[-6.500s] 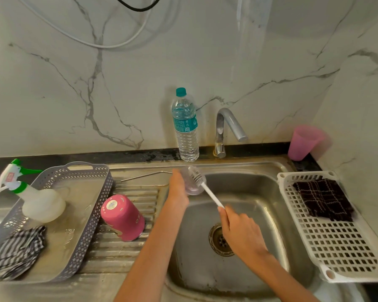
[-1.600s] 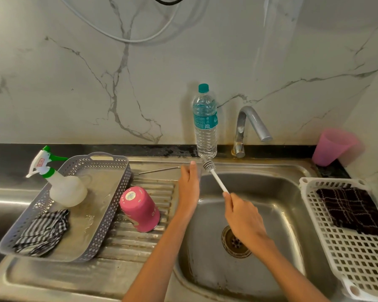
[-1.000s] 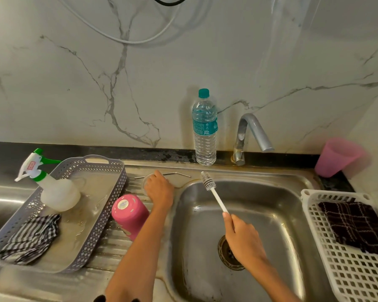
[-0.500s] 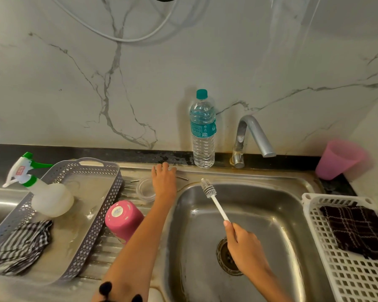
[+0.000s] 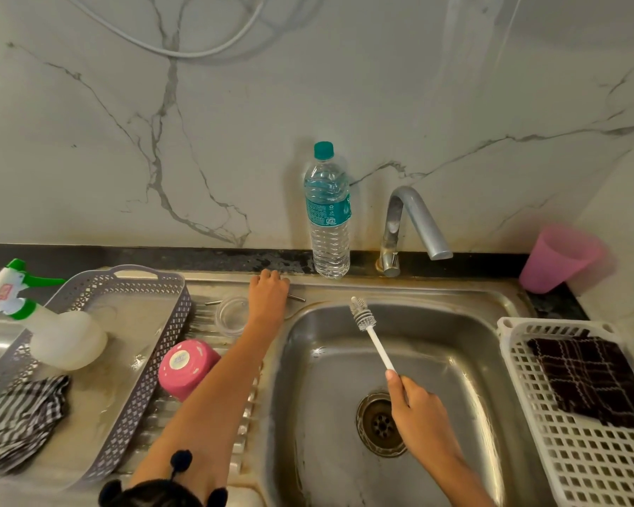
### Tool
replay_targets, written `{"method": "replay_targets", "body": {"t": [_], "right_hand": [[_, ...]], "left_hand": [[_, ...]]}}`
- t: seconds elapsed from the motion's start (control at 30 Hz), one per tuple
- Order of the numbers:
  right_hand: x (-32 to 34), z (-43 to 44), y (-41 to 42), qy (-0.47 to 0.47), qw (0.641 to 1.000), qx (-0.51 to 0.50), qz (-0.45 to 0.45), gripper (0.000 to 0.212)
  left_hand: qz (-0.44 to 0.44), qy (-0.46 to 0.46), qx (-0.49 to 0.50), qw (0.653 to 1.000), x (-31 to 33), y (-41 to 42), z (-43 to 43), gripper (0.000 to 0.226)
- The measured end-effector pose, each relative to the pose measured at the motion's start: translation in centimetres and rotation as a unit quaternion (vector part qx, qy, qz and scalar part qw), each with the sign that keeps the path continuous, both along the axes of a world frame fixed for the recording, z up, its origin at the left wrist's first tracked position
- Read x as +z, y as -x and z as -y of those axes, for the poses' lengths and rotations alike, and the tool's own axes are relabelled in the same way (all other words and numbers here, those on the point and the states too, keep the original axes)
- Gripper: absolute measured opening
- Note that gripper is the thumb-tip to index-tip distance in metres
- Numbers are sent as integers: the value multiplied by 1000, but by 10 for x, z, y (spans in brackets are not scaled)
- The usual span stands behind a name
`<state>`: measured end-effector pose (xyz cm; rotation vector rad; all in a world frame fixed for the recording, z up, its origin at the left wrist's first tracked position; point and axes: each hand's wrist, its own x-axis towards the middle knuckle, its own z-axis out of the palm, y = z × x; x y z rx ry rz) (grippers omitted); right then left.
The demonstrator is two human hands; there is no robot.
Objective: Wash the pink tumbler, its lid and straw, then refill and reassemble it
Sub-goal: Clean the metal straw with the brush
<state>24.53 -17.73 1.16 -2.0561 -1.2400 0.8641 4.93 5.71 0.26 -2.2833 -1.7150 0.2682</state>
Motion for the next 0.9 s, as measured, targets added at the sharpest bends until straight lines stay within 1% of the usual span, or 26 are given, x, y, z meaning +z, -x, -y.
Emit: {"method": "replay_targets", "body": {"t": [0.07,0.17,0.23,0.33,0.43,0.47,0.5,0.53,0.57,0.6,0.63,0.7,0.77,0.8,0.83,0.9], "right_hand": [[0,1,0,-2,1000,-2,-5,45],[1,1,-1,3,1000,-9,-18,45],[3,3,-2,4,1000,-11,-22,43],[8,6,-1,-4,999,-11,-30,42],[14,9,2,-9,999,-14,-34,43],[17,10,4,-14,999,-14,-31,41],[20,11,6,-19,999,-15,-28,39],[23,11,7,-28,999,-14,-23,36],[26,12,9,-40,999,-11,-17,34],[28,13,11,-56,998,-8,-13,32],[32,15,13,-70,997,-6,-9,31],[37,21,14,-93,996,-3,8,29],[38,22,14,-97,995,2,24,26],[39,27,14,-98,995,5,29,24],[40,32,14,-96,995,7,30,23],[43,43,15,-83,996,14,35,25]], "left_hand": [[-30,-6,-15,999,4,0,-2,43],[-70,-15,-53,996,9,0,-6,59],[-87,-28,-83,992,15,2,-14,62],[-109,-55,-103,987,34,6,-23,61],[-56,-112,-85,988,63,6,-23,56],[-10,-135,-80,988,74,2,-19,55],[60,-156,-76,983,85,-1,-14,53],[154,-165,-67,972,95,-5,-6,52],[253,-167,-53,951,107,-10,5,50],[344,-167,-38,923,115,-13,16,44],[415,-165,-21,895,120,-15,30,36],[534,-133,20,835,122,-16,62,21],[625,-74,72,774,112,-18,87,11],[671,-38,96,734,106,-21,103,5],[721,-1,118,683,99,-24,119,2],[811,60,152,562,85,-28,146,6]]}}
